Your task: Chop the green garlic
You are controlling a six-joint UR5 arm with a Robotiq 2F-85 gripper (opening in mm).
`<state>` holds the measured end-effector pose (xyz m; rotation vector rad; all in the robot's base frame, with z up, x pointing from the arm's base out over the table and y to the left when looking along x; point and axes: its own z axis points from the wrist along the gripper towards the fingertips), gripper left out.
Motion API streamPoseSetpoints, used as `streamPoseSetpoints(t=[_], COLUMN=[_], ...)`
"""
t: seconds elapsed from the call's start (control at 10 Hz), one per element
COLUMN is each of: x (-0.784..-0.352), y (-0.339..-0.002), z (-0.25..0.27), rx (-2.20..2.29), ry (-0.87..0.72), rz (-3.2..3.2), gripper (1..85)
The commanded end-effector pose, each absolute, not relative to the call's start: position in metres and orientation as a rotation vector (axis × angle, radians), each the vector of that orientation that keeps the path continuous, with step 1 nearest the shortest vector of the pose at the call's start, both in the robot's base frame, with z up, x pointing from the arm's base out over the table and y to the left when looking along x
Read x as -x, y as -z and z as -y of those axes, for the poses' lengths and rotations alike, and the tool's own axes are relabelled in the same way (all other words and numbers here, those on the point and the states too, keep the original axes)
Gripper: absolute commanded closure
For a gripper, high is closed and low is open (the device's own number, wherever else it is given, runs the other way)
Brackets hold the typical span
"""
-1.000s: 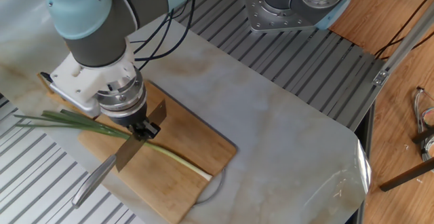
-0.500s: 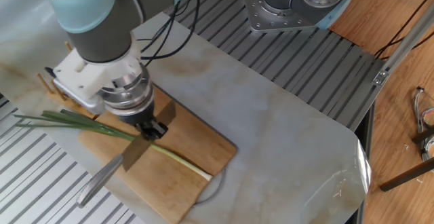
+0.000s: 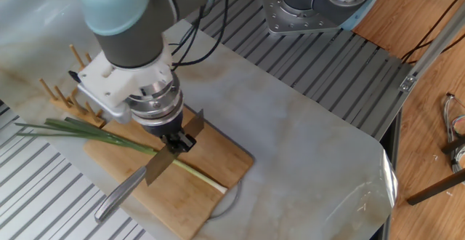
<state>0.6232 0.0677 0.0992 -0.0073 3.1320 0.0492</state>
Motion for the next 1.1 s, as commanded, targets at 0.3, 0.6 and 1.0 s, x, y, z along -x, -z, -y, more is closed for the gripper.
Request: streamPoseSetpoints(t=[0.3, 0.6, 1.0], x=[-0.626, -0.619, -0.620], y=[-0.100, -0.097, -0.093], z=[-0.069, -0.097, -0.109], rx=[0.235, 0.095, 0.051], ry=[-0.049, -0.044, -0.097], rz=[-3.109, -3.134, -3.126], gripper=[84.3, 84.3, 84.3])
